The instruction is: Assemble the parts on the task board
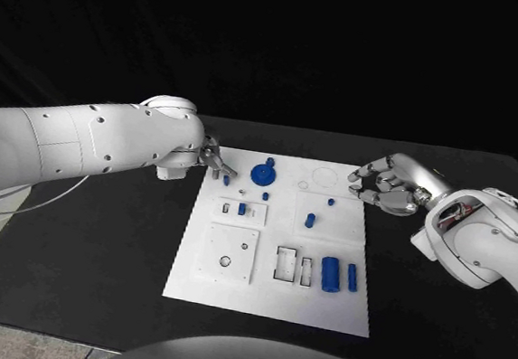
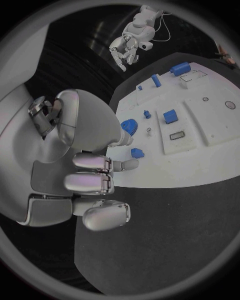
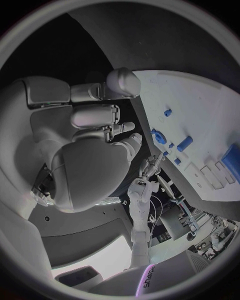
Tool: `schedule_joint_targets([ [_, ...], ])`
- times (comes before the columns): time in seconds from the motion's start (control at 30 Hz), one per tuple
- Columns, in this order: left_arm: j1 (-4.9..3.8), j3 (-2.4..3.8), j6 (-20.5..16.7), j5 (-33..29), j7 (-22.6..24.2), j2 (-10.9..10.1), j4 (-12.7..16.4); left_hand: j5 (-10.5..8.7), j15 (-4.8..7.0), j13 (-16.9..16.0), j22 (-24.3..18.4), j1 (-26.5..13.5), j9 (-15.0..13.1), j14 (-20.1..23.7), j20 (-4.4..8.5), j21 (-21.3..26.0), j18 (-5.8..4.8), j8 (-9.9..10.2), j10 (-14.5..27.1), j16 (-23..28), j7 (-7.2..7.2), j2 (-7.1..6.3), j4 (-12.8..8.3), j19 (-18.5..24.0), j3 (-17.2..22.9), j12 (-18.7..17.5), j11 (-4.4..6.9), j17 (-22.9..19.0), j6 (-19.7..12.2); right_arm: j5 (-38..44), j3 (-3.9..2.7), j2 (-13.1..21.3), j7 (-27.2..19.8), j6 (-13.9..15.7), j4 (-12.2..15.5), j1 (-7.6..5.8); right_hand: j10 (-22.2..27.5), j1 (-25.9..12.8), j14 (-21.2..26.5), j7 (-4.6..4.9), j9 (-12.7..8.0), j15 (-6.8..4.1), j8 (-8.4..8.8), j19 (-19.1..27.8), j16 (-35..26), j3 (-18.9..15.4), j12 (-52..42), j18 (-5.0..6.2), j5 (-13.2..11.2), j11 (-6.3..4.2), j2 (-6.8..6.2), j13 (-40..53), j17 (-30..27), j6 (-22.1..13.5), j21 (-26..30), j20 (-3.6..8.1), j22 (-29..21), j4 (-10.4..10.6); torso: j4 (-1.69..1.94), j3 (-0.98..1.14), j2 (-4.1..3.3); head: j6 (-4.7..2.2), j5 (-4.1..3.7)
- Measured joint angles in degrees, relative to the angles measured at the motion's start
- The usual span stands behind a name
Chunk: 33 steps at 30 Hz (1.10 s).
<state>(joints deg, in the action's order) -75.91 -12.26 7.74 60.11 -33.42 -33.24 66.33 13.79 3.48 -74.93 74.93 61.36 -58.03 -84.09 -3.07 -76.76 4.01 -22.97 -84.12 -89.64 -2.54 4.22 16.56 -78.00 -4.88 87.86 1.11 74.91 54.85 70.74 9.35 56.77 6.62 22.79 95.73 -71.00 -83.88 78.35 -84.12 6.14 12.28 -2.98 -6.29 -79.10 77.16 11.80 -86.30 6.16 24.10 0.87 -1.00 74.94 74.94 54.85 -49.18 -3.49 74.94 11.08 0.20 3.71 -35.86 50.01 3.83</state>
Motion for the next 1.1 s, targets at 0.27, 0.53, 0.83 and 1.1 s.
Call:
schedule_joint_targets([
  [0.27, 0.13, 0.01, 0.4, 0.0, 0.8, 0.5, -0.4, 2.45, 0.0, 0.0, 0.0, 1.7, -0.1, 0.0, -0.08, 0.7, 0.0, 0.0, 0.0, 0.0, -0.19, 0.43, -0.2, 0.5, -0.2, -0.7, 0.0, 0.0, -0.6, -0.1, 0.0, 0.0, -0.1, 0.0, 0.0, 0.0, 0.0, 0.0, 0.0, 0.0, 0.0, 0.0, 0.0, 0.0, 0.0, 0.2, 0.0, 0.0, 0.2, 0.0, 0.0, 0.0, 0.0, 0.0, 0.0, 0.0, 0.0, -0.2, -0.03, 0.0, 0.02, 0.0, -0.05],
  [0.53, 0.36, 0.01, 0.4, 0.0, 1.6, 0.8, -0.8, 4.16, 0.0, 0.0, 0.0, 2.4, -0.1, 0.0, -0.2, 1.0, 0.01, 0.4, 0.0, 0.0, -0.19, 0.75, -0.2, 0.6, -0.2, -1.2, 0.0, 0.0, -0.6, -0.2, 0.0, 0.1, -0.1, -0.1, 0.0, 0.0, 0.0, 0.0, 0.0, 0.0, 0.0, 0.0, 0.0, 0.0, 0.0, 0.2, 0.0, 0.0, 0.2, 0.0, 0.0, 0.0, 0.0, 0.0, 0.0, 0.0, 0.0, -0.2, -0.04, 0.01, 0.03, 0.0, -0.43],
  [0.83, 0.42, 0.01, 0.4, 0.0, 2.4, 0.9, -1.0, 6.96, 0.0, 0.0, 0.0, 4.5, -0.1, 0.0, -0.2, 1.3, 0.0, 0.6, 0.0, 0.0, -0.19, 0.81, -0.2, 1.0, -0.2, -1.4, 0.0, 0.0, -0.6, -0.3, 0.0, 0.1, 0.0, -0.2, -0.2, 0.0, 0.0, 0.0, 0.0, 0.0, 0.0, 0.0, 0.0, 0.0, 0.0, 0.6, 0.0, 0.0, 0.4, 0.0, 0.0, 0.0, 0.0, 0.0, 0.0, 0.0, 0.0, -0.2, -0.02, 0.01, 0.03, 0.0, -0.51],
  [1.1, 0.47, 0.02, 0.4, 0.0, 2.7, 1.2, -1.1, 8.01, 0.0, 0.0, 0.0, 5.3, -0.1, 0.0, -0.2, 1.5, 0.0, 0.8, 0.0, 0.0, -0.19, 0.9, -0.2, 1.0, -0.2, -1.5, 0.0, 0.0, -0.6, -0.4, 0.0, 0.1, 0.1, -0.3, -0.3, 0.0, 0.0, 0.0, 0.0, 0.0, 0.0, 0.0, 0.0, 0.0, 0.0, 0.7, 0.0, 0.0, 0.4, 0.0, 0.0, 0.0, 0.0, 0.0, 0.0, 0.0, 0.0, -0.4, -0.02, 0.01, 0.03, 0.0, -0.34],
])
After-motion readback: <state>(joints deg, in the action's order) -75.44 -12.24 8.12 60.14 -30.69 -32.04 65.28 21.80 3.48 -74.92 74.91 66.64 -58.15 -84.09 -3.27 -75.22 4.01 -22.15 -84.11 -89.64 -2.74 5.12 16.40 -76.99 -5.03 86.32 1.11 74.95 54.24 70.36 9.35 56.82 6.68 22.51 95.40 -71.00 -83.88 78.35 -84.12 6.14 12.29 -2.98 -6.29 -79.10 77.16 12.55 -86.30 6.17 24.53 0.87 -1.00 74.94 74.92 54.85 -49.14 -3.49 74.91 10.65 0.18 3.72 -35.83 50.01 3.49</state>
